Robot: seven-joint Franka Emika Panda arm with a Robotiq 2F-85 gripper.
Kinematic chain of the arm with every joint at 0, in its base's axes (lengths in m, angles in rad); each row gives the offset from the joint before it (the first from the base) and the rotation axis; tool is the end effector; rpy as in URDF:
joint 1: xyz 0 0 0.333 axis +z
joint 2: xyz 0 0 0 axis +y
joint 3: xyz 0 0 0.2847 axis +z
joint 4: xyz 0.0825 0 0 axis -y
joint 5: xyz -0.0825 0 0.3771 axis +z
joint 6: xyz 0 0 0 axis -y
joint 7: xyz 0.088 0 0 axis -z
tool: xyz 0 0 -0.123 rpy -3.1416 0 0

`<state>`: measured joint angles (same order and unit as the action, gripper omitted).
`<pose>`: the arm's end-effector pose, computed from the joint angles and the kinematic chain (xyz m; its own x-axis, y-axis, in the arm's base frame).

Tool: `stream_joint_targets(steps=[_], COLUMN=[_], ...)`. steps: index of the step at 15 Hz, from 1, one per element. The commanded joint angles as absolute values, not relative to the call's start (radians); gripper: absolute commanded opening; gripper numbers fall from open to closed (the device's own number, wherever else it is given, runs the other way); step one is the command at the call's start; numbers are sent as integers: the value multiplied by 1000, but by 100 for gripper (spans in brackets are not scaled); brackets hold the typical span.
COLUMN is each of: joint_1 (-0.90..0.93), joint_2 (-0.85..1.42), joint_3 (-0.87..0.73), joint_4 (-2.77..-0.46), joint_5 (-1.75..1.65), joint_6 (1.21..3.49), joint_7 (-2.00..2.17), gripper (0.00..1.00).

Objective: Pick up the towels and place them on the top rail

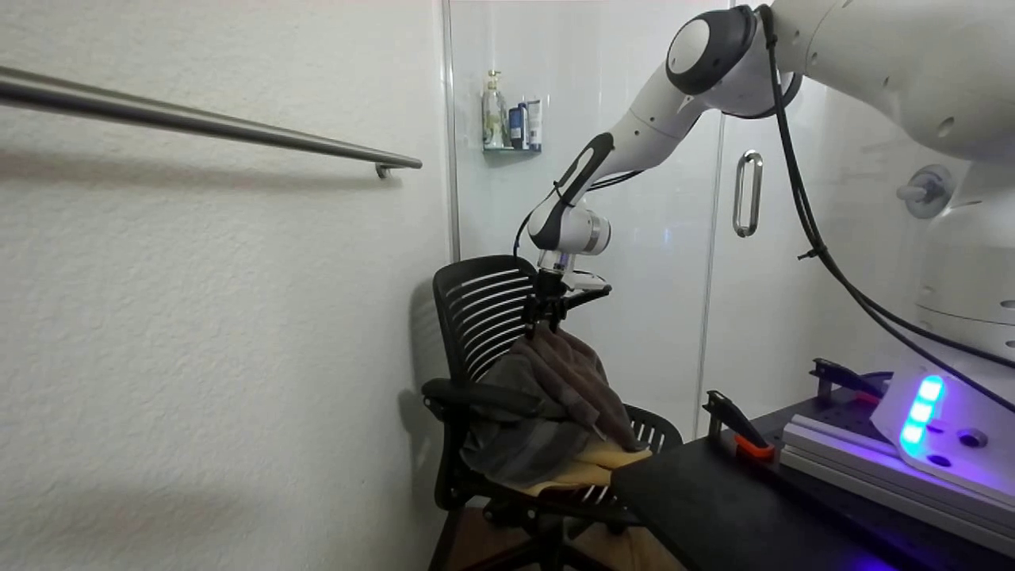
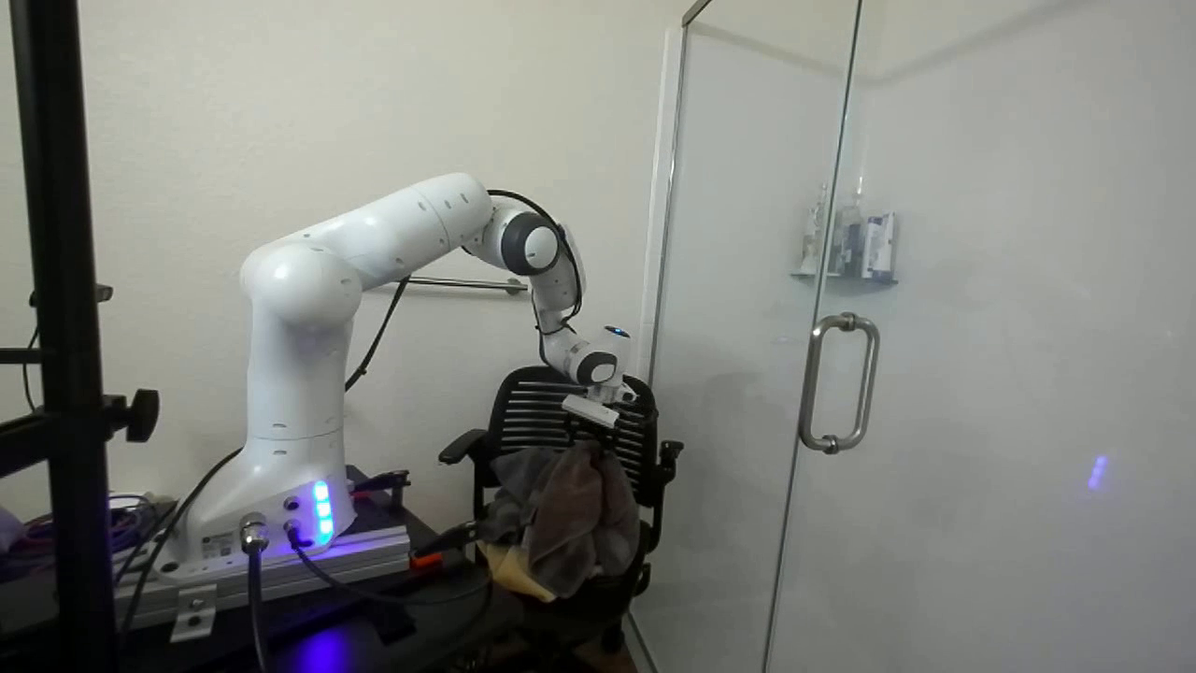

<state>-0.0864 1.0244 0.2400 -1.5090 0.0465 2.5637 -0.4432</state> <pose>0.6619 0.0865 0.0426 0.9023 0.4113 0.1290 0.4297 -0.8822 -0.1926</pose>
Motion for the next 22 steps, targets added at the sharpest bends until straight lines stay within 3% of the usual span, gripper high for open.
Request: stream_joint_targets(steps=[1,10,15,22], joint_1=[-120,-117,-87,36], joint_2=[1080,1130,1067,841], joint_3=[289,284,253,189], joint_4=[-1420,-1307,-1299,-1353], joint_5=[47,67,66,-25], joint_6=[2480,2325,2165,2134], joint_7=[-536,-560,-501,-374], gripper=[66,2,2,2])
